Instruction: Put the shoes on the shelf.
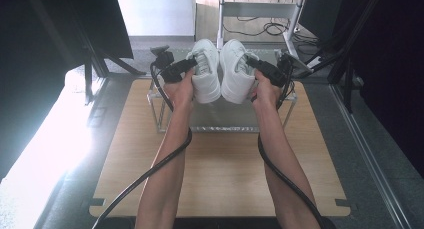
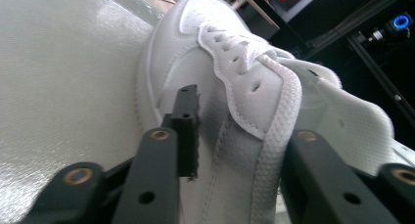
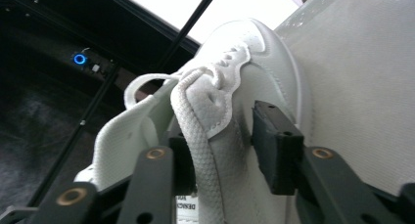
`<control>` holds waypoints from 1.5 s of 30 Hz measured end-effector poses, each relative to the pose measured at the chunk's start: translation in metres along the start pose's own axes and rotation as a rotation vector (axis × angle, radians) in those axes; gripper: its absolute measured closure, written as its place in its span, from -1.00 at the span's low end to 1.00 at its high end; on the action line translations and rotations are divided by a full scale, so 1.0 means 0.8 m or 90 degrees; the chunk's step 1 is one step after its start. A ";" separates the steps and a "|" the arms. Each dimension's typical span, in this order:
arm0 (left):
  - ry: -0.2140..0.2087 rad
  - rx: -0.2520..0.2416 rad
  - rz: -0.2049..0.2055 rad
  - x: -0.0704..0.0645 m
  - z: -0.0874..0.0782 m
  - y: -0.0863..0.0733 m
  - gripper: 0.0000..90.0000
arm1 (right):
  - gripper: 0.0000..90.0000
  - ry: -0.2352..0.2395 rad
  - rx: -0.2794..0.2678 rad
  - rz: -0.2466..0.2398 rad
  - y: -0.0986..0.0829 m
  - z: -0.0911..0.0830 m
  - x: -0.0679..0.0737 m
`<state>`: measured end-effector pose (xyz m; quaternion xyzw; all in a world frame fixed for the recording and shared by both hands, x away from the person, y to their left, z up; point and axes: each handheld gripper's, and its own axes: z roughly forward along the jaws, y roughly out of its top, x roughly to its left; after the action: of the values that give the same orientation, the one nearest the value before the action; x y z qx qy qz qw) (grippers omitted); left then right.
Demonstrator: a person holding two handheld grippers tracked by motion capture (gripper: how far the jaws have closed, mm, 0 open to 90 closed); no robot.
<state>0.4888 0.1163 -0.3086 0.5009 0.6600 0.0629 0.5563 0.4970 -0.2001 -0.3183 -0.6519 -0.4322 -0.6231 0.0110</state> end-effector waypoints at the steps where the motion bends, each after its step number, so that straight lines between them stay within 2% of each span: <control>1: 0.004 0.002 0.007 -0.002 0.001 0.000 0.40 | 0.27 0.009 0.002 0.002 0.000 0.002 -0.001; 3: 0.006 0.005 0.022 -0.006 0.002 0.000 0.32 | 0.23 0.014 0.012 -0.006 -0.001 0.005 0.002; 6: -0.012 0.008 0.036 -0.010 0.003 -0.002 0.18 | 0.17 0.009 0.024 -0.035 -0.005 0.010 0.011; 8: -0.010 0.006 0.042 -0.012 0.002 -0.001 0.16 | 0.16 0.010 0.016 -0.035 -0.007 0.010 0.013; 20: -0.052 0.015 0.041 -0.006 0.000 0.000 -0.07 | -0.02 0.045 0.039 -0.042 0.000 0.010 0.007; 26: -0.054 0.022 0.038 -0.002 0.000 -0.001 -0.14 | -0.05 0.052 0.051 -0.051 0.003 0.007 0.006; 28: -0.047 0.021 0.038 0.001 -0.001 -0.002 -0.13 | -0.06 0.053 0.051 -0.053 0.004 0.006 0.006; 34: -0.072 0.021 0.028 0.006 -0.004 -0.002 -0.29 | -0.07 0.065 0.058 -0.058 0.005 0.003 0.003; 41: -0.087 0.018 0.045 0.003 -0.017 0.000 -0.39 | -0.20 0.078 0.057 -0.082 0.008 -0.007 0.002; 45: -0.094 0.021 0.062 0.002 -0.025 -0.001 -0.43 | -0.26 0.095 0.055 -0.083 0.010 -0.016 0.001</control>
<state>0.4723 0.1266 -0.3025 0.5445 0.5933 0.0421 0.5915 0.4913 -0.2116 -0.3104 -0.5728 -0.4982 -0.6502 0.0304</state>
